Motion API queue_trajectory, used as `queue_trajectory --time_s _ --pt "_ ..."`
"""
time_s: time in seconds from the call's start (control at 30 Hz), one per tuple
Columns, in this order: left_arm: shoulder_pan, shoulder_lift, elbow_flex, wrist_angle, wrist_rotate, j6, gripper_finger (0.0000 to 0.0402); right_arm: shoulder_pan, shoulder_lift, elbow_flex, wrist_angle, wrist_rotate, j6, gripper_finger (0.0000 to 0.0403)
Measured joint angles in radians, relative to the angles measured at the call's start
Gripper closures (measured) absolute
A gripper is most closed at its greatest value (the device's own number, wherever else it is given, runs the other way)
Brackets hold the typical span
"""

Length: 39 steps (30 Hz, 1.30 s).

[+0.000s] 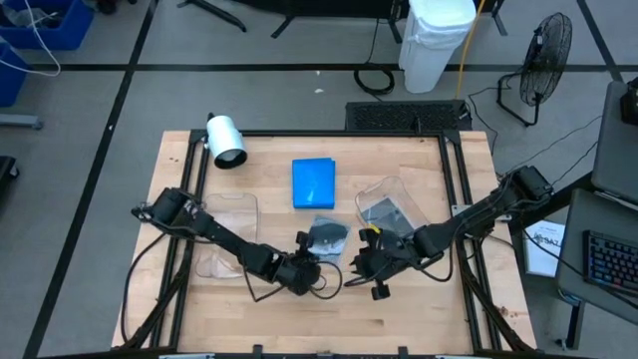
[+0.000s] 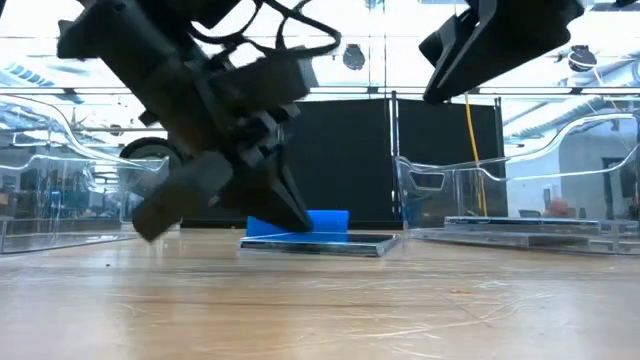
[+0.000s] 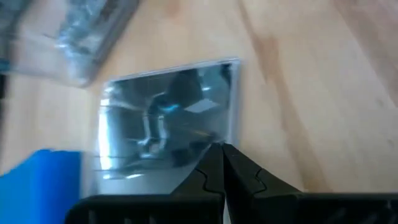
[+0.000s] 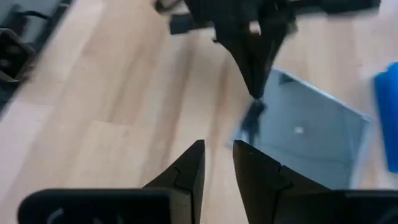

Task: Pick & place jewel cases by type
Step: Put the black CD case into the right transparent bin

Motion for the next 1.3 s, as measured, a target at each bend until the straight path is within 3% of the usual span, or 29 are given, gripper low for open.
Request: queue_trajectory --time_s 0.17,0.3,0.4,0.57,0.73,0.97,1.17,1.3 --pt "-0.040 -0.071 0.000 -0.016 -0.141 0.025 0.0401 0.000 0.005 0.000 0.015 0.008 -0.002 0.0330" --pt "-0.056 -0.133 0.003 -0.040 -0.150 0.016 0.0401 0.000 0.005 0.000 0.010 0.007 -0.003 0.0330" --pt "-0.038 -0.151 0.003 -0.114 -0.089 -0.023 0.0393 0.000 0.005 0.000 0.016 0.007 -0.007 0.0330" --pt "-0.021 -0.114 0.004 -0.173 0.016 0.083 0.0331 0.000 0.005 0.000 0.017 0.007 -0.007 0.0330" --pt "-0.033 -0.054 0.003 -0.111 -0.018 0.198 0.0235 0.000 0.005 0.000 0.017 0.007 -0.007 0.0330" --pt "0.013 0.012 0.006 -0.076 0.017 0.165 0.0131 0.000 0.005 0.000 0.022 0.006 -0.011 0.0330" --pt "0.078 0.047 0.010 -0.061 0.004 0.139 0.0106 0.000 0.005 0.000 0.024 0.006 -0.008 0.0330" --pt "0.113 0.049 0.009 -0.065 0.026 0.114 0.0132 0.000 0.005 0.000 0.024 0.006 -0.007 0.0330"
